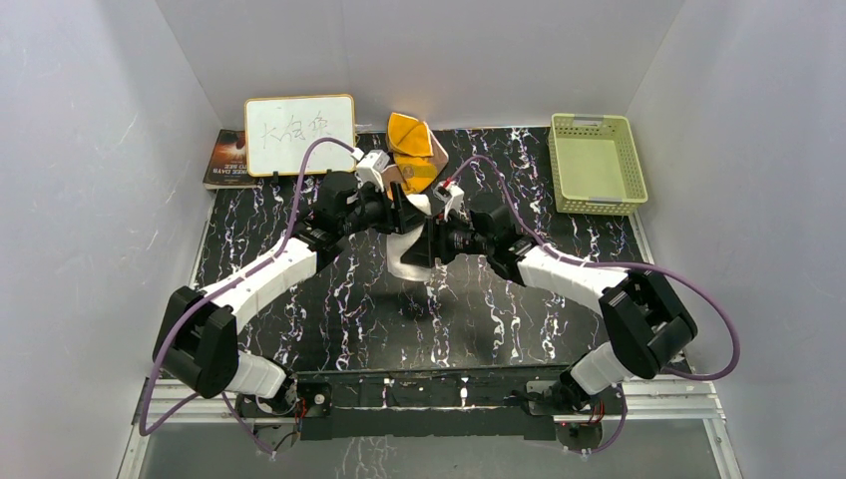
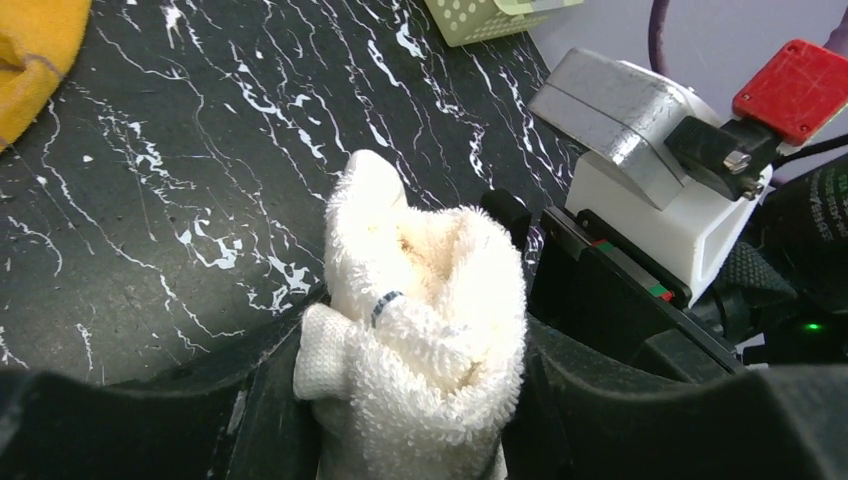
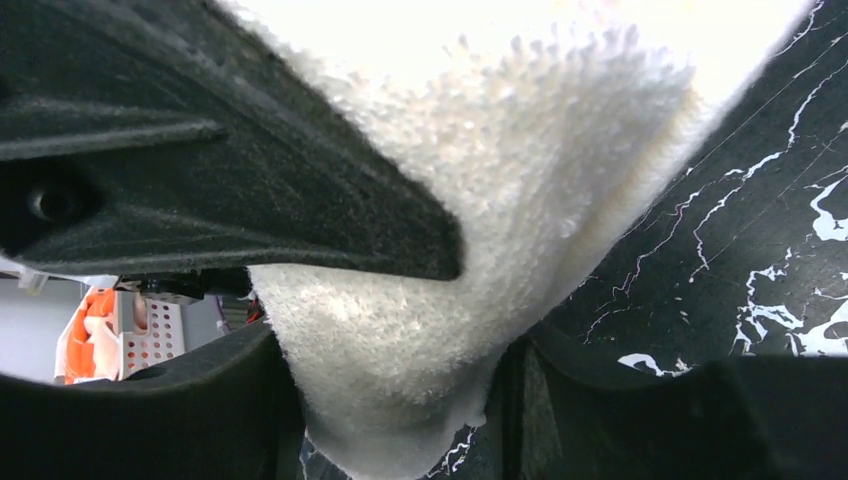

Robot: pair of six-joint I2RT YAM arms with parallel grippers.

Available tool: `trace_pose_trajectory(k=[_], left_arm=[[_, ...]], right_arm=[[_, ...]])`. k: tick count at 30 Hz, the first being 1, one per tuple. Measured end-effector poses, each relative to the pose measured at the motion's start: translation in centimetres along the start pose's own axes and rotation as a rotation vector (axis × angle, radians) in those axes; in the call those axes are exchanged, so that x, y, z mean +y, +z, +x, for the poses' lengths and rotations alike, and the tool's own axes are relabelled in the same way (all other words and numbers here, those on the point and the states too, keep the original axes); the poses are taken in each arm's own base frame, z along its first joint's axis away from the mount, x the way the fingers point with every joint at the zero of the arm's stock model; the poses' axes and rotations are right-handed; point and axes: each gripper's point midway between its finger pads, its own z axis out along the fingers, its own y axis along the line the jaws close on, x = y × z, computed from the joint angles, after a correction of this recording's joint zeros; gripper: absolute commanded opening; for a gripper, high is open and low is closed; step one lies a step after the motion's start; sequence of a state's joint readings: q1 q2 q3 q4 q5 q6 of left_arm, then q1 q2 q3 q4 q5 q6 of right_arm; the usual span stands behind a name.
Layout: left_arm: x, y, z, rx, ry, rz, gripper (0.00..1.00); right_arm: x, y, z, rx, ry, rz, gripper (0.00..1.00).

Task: Roll the towels
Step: Place the towel in the bin.

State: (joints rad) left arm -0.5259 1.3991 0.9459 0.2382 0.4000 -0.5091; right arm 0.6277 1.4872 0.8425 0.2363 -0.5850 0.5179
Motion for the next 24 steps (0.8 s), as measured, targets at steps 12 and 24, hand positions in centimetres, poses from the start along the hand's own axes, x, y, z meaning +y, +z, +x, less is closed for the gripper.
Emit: trace_pose_trajectory(k=[12,24], left_arm=[[1.4,-0.8,-1.1,-0.029,-0.037,-0.085,0.97],[7.7,-9.0,-15.4,-0.282,-0.173,-0.257,0.98]], right_arm=[[0.4,0.3,-0.5,-0.003,0.017,-0.019,0.33],[-2.6,-4.5,-7.2,-0.219,0.128,0.095,0.32]])
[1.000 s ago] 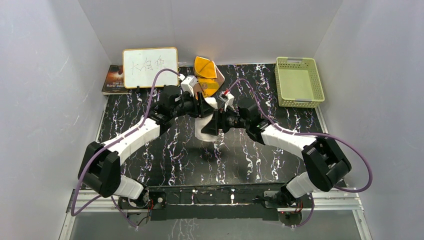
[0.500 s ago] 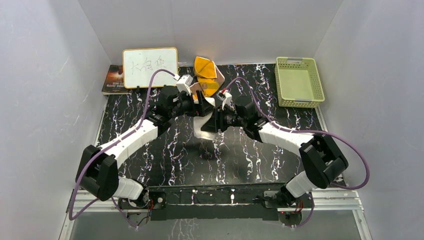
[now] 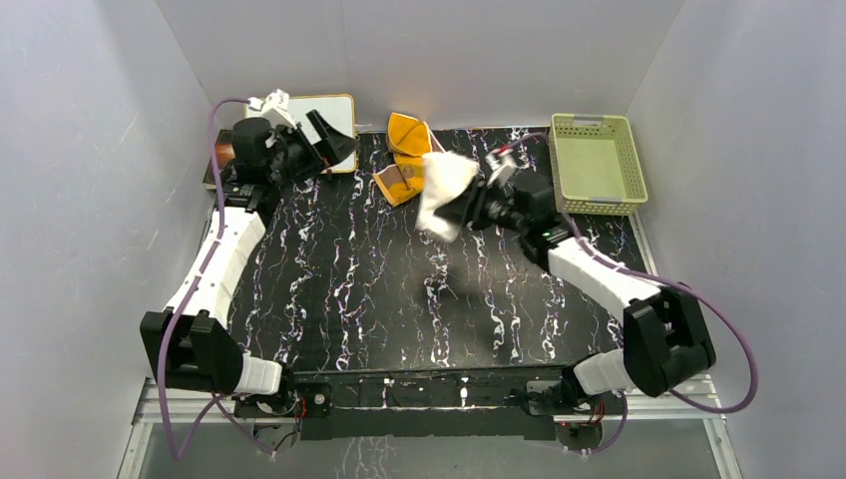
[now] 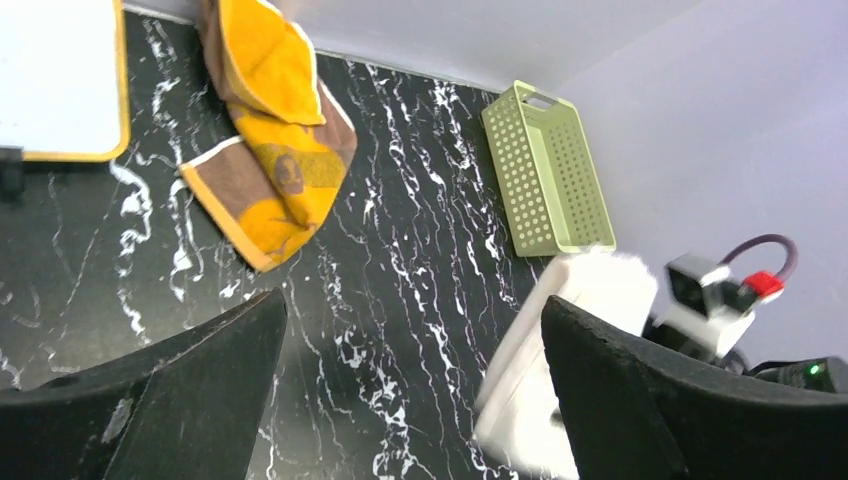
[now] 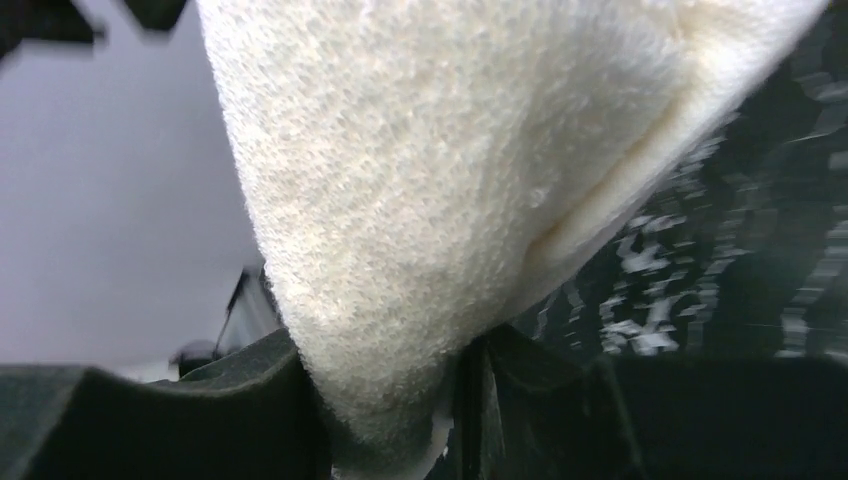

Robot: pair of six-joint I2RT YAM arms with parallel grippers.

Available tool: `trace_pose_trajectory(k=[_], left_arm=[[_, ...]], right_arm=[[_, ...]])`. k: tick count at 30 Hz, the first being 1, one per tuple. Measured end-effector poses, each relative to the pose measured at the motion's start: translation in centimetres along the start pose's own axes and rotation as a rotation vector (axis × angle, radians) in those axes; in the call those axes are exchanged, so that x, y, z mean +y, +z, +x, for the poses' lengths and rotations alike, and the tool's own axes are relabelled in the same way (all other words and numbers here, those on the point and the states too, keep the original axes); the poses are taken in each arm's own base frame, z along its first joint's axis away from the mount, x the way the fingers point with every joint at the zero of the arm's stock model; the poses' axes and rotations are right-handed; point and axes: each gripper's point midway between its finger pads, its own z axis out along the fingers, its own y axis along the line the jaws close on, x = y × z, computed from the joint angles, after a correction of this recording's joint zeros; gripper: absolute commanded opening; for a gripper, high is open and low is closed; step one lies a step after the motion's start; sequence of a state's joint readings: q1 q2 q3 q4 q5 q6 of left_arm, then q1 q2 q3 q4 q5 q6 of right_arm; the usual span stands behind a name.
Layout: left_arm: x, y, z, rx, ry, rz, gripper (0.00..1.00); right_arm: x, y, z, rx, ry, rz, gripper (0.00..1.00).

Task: Roll the towels
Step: Place the towel in the bin.

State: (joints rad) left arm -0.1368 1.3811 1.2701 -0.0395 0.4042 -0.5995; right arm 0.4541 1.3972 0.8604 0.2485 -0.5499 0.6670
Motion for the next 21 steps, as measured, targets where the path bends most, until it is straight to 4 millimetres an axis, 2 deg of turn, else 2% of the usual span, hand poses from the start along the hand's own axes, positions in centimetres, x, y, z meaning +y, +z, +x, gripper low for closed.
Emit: trace_pose_trajectory(k=[2,4,6,8,11,14,17,19,21], left_arm=[[1.1,-0.5,-0.6,-0.005,-0.028,-0.013,0.98],[2.2,-0.8,-0.3,0.01,-0.061,-0.028,0.98],[3.3,-1.0,0.3,0.033,-0.097,-0.045,0.98],[3.5,-1.1,1.1,0.063,-0.118,-0.042,0.98],[3.2,-1.2,2.1,0.103,-0.135,-0.02,0.98],[2.9,-1.3,2.8,0.136,-0.146,-0.005,0.98],[2.9,-1.5,3.4,0.16,-0.153,0.0,0.98],[3.0,-1.5,3.8,0.173,-0.154,0.001,0.98],[3.2,-1.6,4.3,0.19,-0.159,0.002,0.98]], right_arm=[[-2.4,-1.8,-3.5,-0.1,0.053,0.086,0.33],[-5.7,-4.2,-8.2,-0.226,0.119,0.206,0.33],[-9.4,-7.3,-12.9,-0.365,0.192,0.324,0.33],[-12.9,-10.9,-17.1,-0.508,0.276,0.416,0.33],[-18.3,-15.9,-20.6,-0.684,0.414,0.523,0.32],[-23.9,-19.3,-22.4,-0.803,0.546,0.621,0.32],[-28.4,-20.0,-24.6,-0.853,0.618,0.676,0.33],[-31.1,-19.5,-26.4,-0.873,0.635,0.686,0.33],[-33.5,-18.7,-27.4,-0.874,0.648,0.693,0.33]])
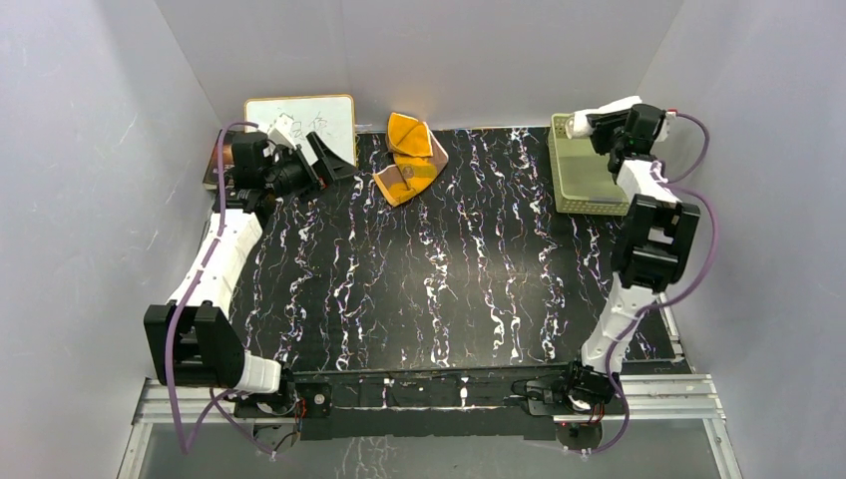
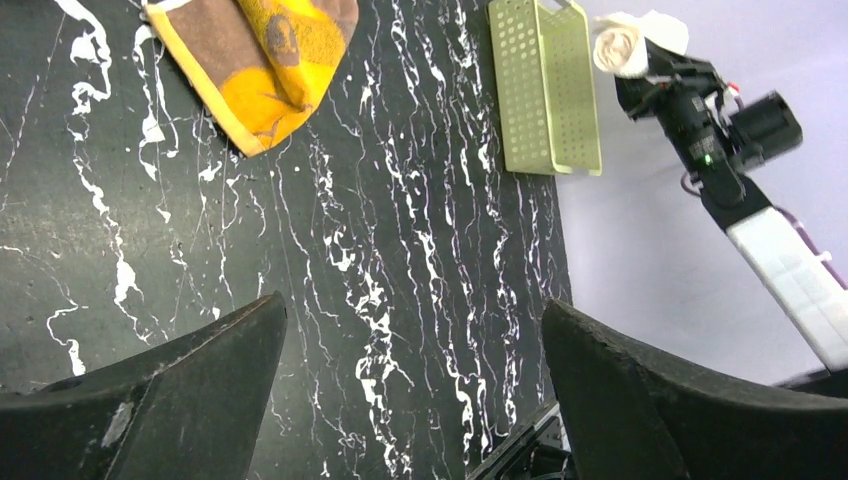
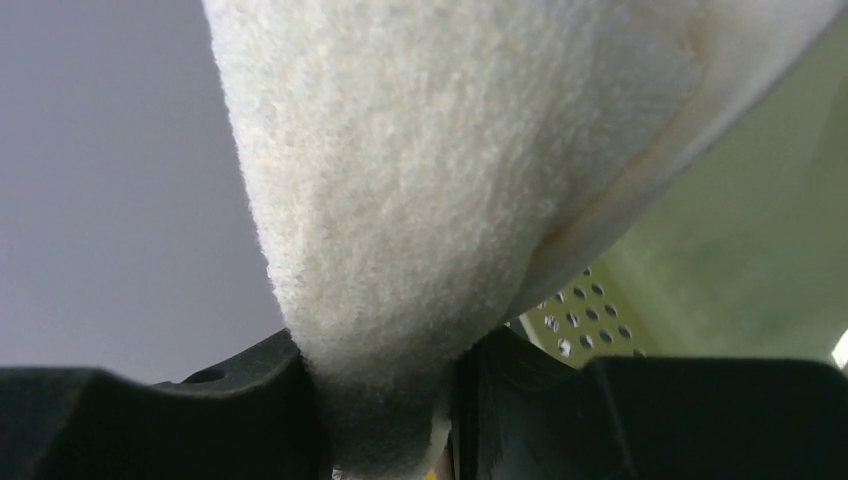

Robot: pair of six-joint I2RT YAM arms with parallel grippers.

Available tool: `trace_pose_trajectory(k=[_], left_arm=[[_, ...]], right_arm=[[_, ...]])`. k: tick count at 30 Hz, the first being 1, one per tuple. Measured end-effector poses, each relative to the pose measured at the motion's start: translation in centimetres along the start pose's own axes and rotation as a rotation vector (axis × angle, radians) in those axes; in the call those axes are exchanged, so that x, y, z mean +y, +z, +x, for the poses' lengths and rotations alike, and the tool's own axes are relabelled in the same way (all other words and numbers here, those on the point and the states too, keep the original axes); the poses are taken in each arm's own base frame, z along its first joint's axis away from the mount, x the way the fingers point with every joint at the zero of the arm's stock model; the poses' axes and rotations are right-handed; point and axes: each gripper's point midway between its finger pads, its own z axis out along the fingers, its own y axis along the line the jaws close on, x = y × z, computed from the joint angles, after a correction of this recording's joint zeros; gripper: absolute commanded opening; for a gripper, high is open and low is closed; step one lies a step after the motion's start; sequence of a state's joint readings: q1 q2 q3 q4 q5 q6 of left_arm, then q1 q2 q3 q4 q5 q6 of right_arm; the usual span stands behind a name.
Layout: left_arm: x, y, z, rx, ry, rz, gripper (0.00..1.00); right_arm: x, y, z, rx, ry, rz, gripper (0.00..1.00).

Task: Roll the towels
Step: Place the towel in the bin, then pick up the towel at the corner of the board.

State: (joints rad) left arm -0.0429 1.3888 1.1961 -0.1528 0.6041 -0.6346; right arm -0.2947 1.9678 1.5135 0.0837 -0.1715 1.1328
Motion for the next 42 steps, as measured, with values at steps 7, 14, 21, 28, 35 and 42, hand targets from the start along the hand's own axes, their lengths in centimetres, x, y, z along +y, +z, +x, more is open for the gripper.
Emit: trace_pose_trajectory(k=[7,14,21,28,35,42], left_arm=[[2.6,1.7,1.7,0.083,-0.03,-0.043,0.98],[5.1,3.7,3.1,0.153,-0.069,-0.074,0.98],[5.5,4.4,3.4,0.178,-0.076,-0.064,0.98],[5.4,3.9,3.5,0.201,-0.036,-0.067,0.98],[3.8,1.7,3.2,0.185,0.024,-0.067,0.98],[5.4,3.9,4.4,0.196,0.078,-0.125,0.97]], right_arm=[[-5.0,7.9,1.4,0.038,0.027,0.082,0.36],[-10.3,10.8,3.4,0.063,0.04,0.196,0.78],[-8.9,11.1,3.3,0.017,0.008,0.205,0.9],[-6.5,6.7,3.1,-0.086,-0.041,0.291,0.91],[7.5,-2.4,2.3,-0.267,-0.192,0.116,0.93],[17.2,-12.9,17.4,-0.129,-0.517,-0.158,0.94]])
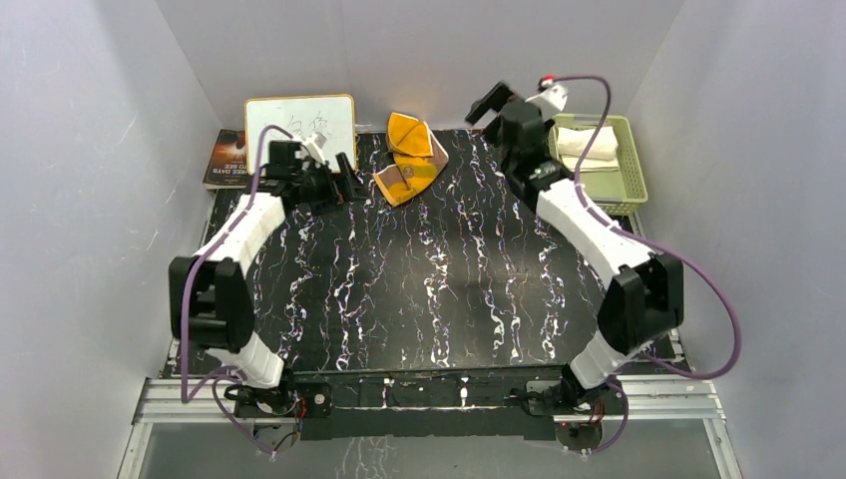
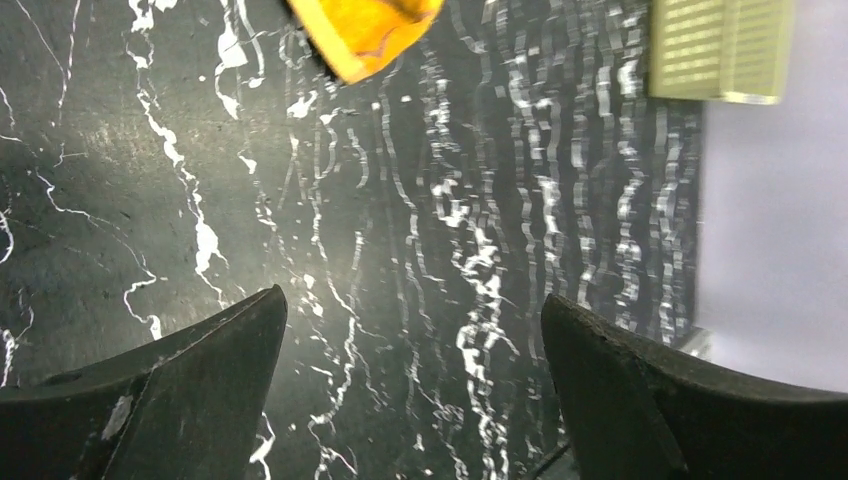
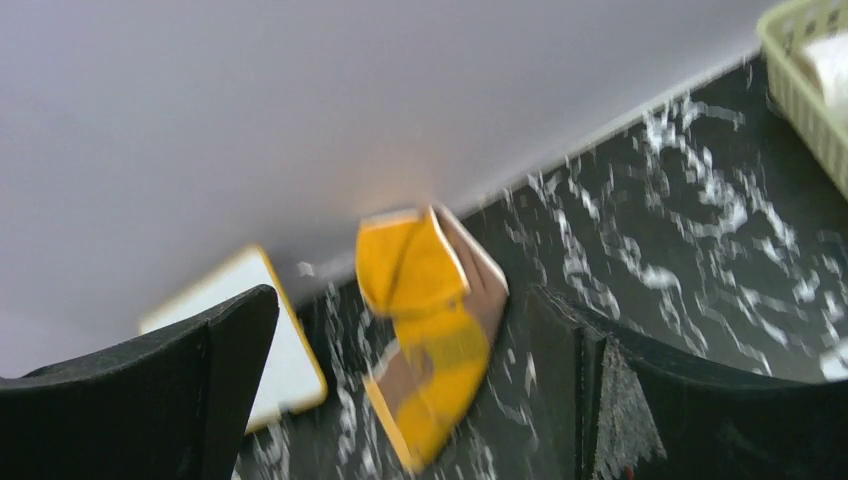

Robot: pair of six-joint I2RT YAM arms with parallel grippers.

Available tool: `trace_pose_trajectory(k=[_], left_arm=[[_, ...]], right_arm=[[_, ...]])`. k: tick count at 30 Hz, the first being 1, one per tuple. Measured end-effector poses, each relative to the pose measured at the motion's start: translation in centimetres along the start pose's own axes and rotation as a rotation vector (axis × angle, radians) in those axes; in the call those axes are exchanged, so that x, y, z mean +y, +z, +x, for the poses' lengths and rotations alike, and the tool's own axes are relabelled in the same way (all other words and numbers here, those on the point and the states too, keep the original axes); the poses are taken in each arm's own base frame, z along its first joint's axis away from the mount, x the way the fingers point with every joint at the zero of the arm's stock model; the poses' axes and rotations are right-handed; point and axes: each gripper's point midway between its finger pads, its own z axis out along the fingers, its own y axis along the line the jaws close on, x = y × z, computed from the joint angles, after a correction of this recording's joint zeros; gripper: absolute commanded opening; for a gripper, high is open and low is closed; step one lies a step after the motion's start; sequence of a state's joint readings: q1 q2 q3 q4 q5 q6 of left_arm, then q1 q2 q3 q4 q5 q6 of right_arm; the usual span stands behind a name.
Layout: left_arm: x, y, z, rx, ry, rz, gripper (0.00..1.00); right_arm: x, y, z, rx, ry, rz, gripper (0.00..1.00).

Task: Roll the towels
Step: Pick up the towel at the corner of the board.

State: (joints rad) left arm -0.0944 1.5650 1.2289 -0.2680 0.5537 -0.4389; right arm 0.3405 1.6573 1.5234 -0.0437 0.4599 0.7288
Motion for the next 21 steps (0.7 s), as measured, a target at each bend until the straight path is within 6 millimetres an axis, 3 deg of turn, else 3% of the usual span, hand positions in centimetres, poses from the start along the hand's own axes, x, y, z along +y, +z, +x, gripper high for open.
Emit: trace_pose_trajectory(k=[2,4,6,10,16,21], left_arm=[[1.4,2.5,1.1,0.037,0.003,-0.059,0.96],[3.2,5.1,2.2,0.066,-0.004,-0.124,0.94],[5.1,7.6,3.3,0.087,-0.014,-0.184,0.93],[9.0,11.3,4.2,0.09,-0.039,-0.293,0.92],[8.9,14.2,-1.7,-0.073,0.004,-0.297,0.88],[9.9,17.0,-2.7,-0.088,0.017,-0.311,0.8]], right_arm=[[0.1,-2.7,3.1,0.066,-0.078,-0.026,0.93],[-1.6,-4.5,4.5,0.104,-0.14,-0.013,0.93],[-3.8,-6.2,4.9,0.138,-0.198,0.017,0.93],[-6.1,-10.2,4.2,0.173,-0.265,0.035,0.93],[-8.5,-16.2,2.5,0.196,-0.299,0.021,0.93],[-10.9,-17.9,3.3,0.241,-0.342,0.054,0.93]])
